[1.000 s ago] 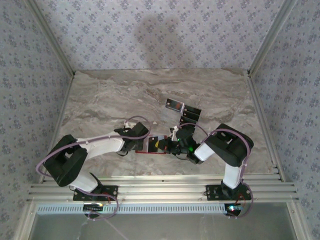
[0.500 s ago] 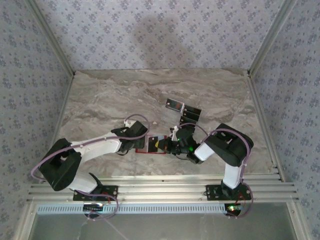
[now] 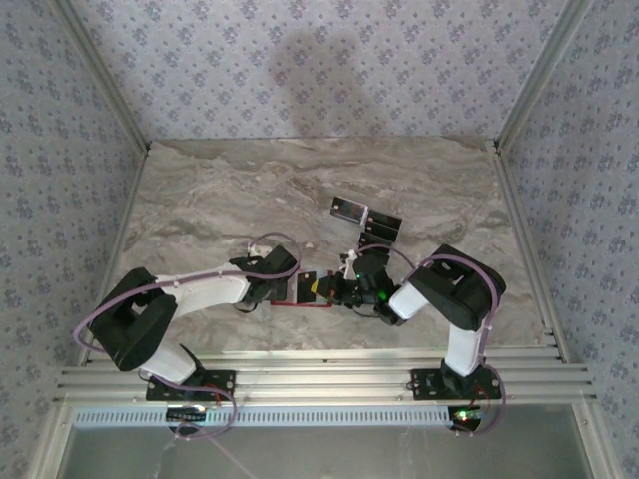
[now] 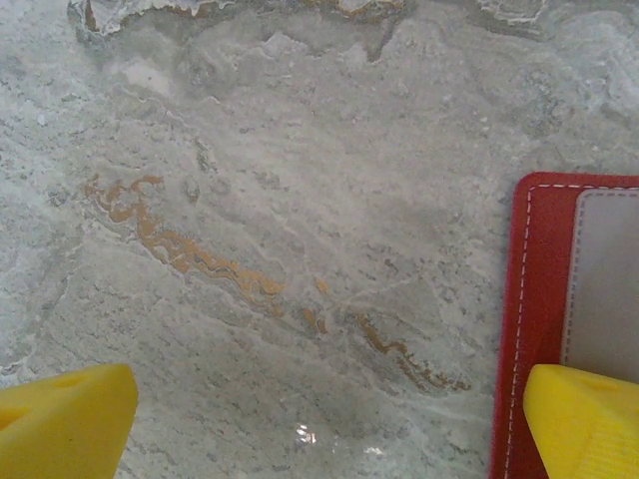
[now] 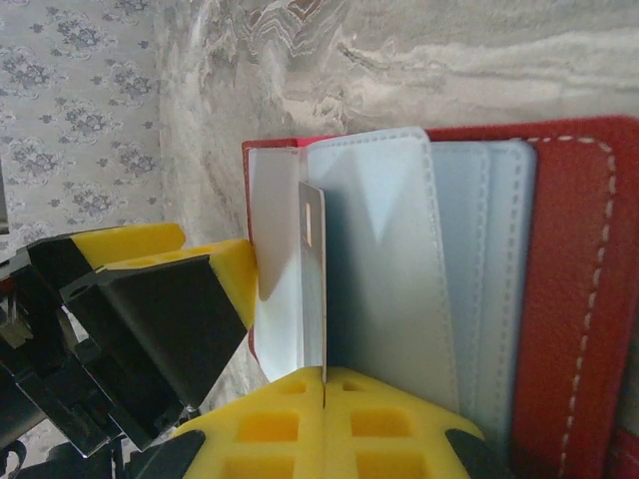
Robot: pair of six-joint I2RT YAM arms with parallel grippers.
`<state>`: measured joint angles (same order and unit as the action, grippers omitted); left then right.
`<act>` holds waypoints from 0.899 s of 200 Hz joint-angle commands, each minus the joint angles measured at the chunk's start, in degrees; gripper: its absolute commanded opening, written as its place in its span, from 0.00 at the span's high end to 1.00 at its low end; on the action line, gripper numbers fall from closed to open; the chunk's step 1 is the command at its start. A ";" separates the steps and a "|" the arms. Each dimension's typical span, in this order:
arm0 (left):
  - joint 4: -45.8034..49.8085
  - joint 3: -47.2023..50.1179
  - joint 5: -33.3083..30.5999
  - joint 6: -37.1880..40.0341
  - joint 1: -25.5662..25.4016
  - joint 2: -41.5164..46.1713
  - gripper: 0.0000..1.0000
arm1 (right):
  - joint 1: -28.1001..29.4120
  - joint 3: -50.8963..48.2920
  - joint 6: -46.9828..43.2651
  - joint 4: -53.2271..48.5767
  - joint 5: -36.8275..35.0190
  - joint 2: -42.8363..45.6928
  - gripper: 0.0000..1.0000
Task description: Put the credit cards into the card holder
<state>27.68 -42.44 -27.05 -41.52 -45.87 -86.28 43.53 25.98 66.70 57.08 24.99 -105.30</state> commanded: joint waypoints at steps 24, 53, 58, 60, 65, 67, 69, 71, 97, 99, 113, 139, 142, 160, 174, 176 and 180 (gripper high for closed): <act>4.04 0.62 -1.60 -1.25 0.01 -1.84 0.00 | -1.31 0.73 0.38 -1.98 0.26 -2.45 1.00; 4.00 0.63 -1.49 -1.45 0.08 -2.11 0.00 | -1.33 1.16 0.60 -1.45 1.26 -3.07 1.00; 4.05 0.60 -1.43 -1.46 0.08 -2.08 0.00 | -1.29 1.26 0.65 -1.36 1.36 -3.16 1.00; 4.05 0.60 -1.45 -1.48 0.05 -2.06 0.00 | -1.30 1.29 0.70 -1.29 1.37 -3.23 1.00; 4.04 0.63 -1.39 -1.46 0.08 -2.21 0.00 | -1.30 1.39 0.72 -1.23 1.46 -3.36 1.00; 3.98 0.61 -1.49 -1.48 0.08 -2.16 0.00 | -1.26 1.43 0.74 -1.19 1.50 -3.39 1.00; 4.01 0.60 -1.42 -1.47 0.08 -2.14 0.00 | -1.30 1.49 0.79 -1.25 1.49 -3.42 1.00; 4.04 0.67 -1.45 -1.53 0.03 -2.20 0.00 | -1.29 1.52 0.80 -1.13 1.60 -3.49 1.00; 3.96 0.65 -1.49 -1.47 0.08 -2.29 0.00 | -1.19 1.79 1.10 -0.62 1.77 -3.94 1.00; 3.94 0.63 -1.47 -1.53 0.08 -2.31 0.00 | -1.17 1.75 1.16 -0.58 1.78 -3.95 1.00; 3.96 0.54 -1.50 -1.47 0.08 -2.40 0.00 | -0.95 1.87 1.44 -0.26 1.65 -4.19 1.00; 3.86 0.37 -1.45 -1.33 0.03 -2.65 0.00 | -0.47 1.96 1.68 0.31 1.38 -4.81 1.00; 3.83 0.34 -1.46 -1.29 0.05 -2.66 0.00 | -0.35 1.90 1.68 0.39 1.33 -4.83 1.00; 3.84 0.27 -1.47 -1.33 0.03 -2.80 0.00 | -0.04 1.94 1.88 0.82 0.82 -5.25 1.00; 3.82 0.25 -1.50 -1.20 0.04 -2.81 0.00 | 0.15 1.68 2.06 1.55 0.22 -5.49 1.00; 3.86 0.25 -1.45 -1.20 0.00 -2.90 0.00 | 0.24 1.61 2.04 1.65 0.07 -5.52 1.00; 3.80 0.25 -1.44 -1.24 -0.01 -2.88 0.00 | 0.27 1.46 2.12 1.79 -0.23 -5.60 1.00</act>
<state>27.83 -42.61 -27.09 -42.74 -46.09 -86.76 43.09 27.68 68.18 60.58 27.62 -108.62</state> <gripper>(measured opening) 0.997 0.066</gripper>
